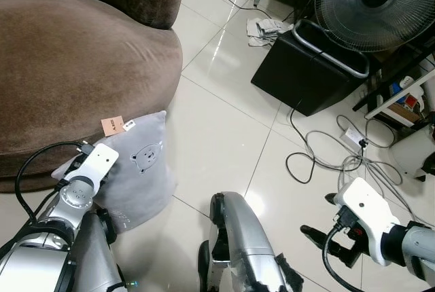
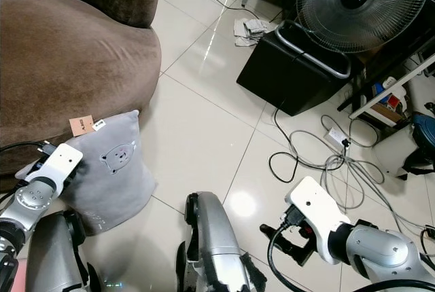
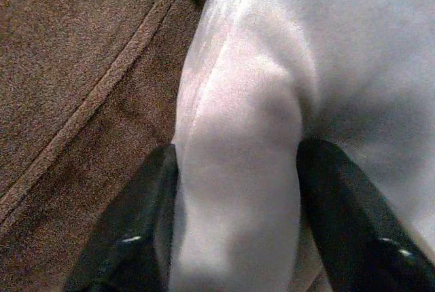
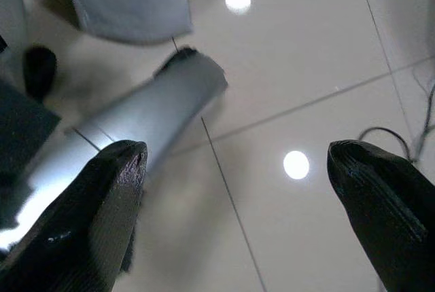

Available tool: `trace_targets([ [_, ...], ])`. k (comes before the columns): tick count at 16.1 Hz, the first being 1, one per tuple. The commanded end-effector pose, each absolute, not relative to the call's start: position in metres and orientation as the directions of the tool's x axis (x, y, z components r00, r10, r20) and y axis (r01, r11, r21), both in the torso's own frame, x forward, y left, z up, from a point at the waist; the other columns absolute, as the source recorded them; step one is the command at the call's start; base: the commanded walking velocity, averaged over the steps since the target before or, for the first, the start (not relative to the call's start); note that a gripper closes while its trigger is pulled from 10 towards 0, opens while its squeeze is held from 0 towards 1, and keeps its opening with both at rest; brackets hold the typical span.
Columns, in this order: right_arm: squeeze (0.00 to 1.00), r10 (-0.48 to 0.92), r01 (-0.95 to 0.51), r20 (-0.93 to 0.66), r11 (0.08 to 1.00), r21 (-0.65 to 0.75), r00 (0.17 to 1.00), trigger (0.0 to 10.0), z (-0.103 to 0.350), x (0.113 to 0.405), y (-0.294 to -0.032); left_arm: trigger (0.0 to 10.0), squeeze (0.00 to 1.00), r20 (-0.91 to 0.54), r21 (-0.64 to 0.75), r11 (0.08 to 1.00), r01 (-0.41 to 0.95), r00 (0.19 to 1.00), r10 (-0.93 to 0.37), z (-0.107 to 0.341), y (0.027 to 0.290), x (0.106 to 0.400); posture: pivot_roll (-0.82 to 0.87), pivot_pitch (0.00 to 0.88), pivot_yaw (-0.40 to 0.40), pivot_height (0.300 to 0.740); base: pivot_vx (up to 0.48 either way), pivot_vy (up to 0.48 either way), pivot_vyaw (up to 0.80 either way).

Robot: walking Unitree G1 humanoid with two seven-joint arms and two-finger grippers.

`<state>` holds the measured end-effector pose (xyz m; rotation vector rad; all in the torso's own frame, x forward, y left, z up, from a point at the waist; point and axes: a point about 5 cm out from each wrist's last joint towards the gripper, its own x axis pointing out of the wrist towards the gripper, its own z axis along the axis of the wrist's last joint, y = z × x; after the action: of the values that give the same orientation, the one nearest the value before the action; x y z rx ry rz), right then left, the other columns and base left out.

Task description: Move the pillow to the sofa from floor

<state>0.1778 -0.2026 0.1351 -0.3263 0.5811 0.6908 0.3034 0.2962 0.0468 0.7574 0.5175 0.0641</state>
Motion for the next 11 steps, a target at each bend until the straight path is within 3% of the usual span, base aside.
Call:
trace_targets([
  [1, 0.00, 0.514, -0.668, -0.573, 0.740, -0.080, 0.638, 10.0, 0.139, 0.178, -0.203, 0.0, 0.00, -0.468, 0.659, 0.731, 0.176, 0.857, 0.216, 0.036, 0.291, 0.298, -0.29, 0.145, -0.313, 0.534, 0.000, 0.000, 0.00],
  [4, 0.00, 0.658, -0.701, -0.422, 0.709, 0.070, 0.624, 10.0, 0.155, 0.176, -0.189, 0.0, 0.00, -0.470, 0.651, 0.737, 0.181, 0.859, 0.205, 0.037, 0.289, 0.299, -0.28, 0.143, -0.306, 0.534, 0.000, 0.000, 0.00],
  [8, 0.00, 0.765, -0.781, -0.390, 0.604, 0.161, 0.512, 10.0, 0.156, 0.161, -0.177, 0.0, 0.00, -0.475, 0.641, 0.741, 0.200, 0.862, 0.179, 0.037, 0.285, 0.301, -0.28, 0.145, -0.295, 0.534, 0.000, 0.000, 0.00],
  [11, 0.00, 0.771, -0.781, -0.385, 0.601, 0.172, 0.508, 10.0, 0.154, 0.161, -0.174, 0.0, 0.00, -0.480, 0.636, 0.743, 0.207, 0.860, 0.172, 0.037, 0.285, 0.301, -0.27, 0.142, -0.285, 0.534, 0.000, 0.000, 0.00],
])
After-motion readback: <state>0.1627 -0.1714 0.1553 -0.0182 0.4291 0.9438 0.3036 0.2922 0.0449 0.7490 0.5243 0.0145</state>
